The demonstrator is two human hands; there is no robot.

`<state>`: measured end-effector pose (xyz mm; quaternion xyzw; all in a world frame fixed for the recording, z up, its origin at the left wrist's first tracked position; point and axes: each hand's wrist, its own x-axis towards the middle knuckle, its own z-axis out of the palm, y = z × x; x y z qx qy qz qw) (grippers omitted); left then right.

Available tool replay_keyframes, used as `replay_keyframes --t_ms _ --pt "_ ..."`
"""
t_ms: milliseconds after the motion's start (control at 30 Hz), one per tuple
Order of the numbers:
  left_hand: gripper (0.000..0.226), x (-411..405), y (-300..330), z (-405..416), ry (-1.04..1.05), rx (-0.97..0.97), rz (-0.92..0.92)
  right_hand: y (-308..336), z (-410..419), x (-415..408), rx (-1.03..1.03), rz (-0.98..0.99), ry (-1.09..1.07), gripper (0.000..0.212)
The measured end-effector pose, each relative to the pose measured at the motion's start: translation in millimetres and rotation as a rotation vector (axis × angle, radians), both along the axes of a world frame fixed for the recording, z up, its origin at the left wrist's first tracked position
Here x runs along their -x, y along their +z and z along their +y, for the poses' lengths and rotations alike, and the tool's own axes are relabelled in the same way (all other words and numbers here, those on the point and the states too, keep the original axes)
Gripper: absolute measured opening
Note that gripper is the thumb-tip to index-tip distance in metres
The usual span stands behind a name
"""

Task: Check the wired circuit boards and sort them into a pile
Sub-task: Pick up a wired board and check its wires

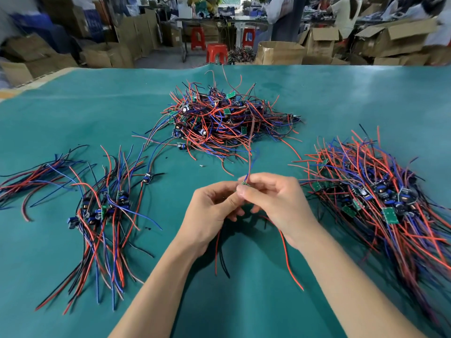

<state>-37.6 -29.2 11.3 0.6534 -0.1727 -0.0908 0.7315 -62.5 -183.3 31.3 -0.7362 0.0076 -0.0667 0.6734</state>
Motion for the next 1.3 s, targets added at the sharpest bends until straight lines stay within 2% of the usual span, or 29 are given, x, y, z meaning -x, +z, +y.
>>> replay_keyframes --t_ms 200,367,467,567,833,933,1000,1033,1200,1300 --pt "0.018 0 0 0 -0.027 0.039 0.097 3 -6 1 -0.059 -0.018 -0.011 0.010" --pt "0.010 1 1 -1 0.031 0.049 0.117 1 -8 0 0.136 -0.108 -0.040 0.010" --pt "0.017 0 1 -3 0.054 0.045 0.128 2 -8 1 0.178 -0.115 -0.043 0.016" --pt "0.012 1 0 -4 0.032 0.011 0.115 2 -8 1 0.187 -0.134 -0.071 0.014" --pt "0.021 5 6 -2 -0.047 -0.106 0.085 12 -23 0 -0.274 0.031 -0.112 0.008" --pt "0.022 6 7 -2 -0.067 -0.090 0.096 14 -30 -1 -0.414 0.096 -0.137 0.012" --pt "0.023 6 8 -1 -0.094 -0.075 0.106 16 -35 -3 -0.507 0.127 -0.172 0.003" --pt "0.023 7 8 -1 -0.107 -0.073 0.107 15 -38 -4 -0.540 0.131 -0.199 0.006" --pt "0.022 9 9 -3 -0.125 -0.084 0.079 24 -54 -6 -0.627 0.072 -0.352 0.005" --pt "0.018 9 8 -4 -0.113 -0.115 0.064 39 -59 -3 -0.551 -0.046 -0.430 0.012"
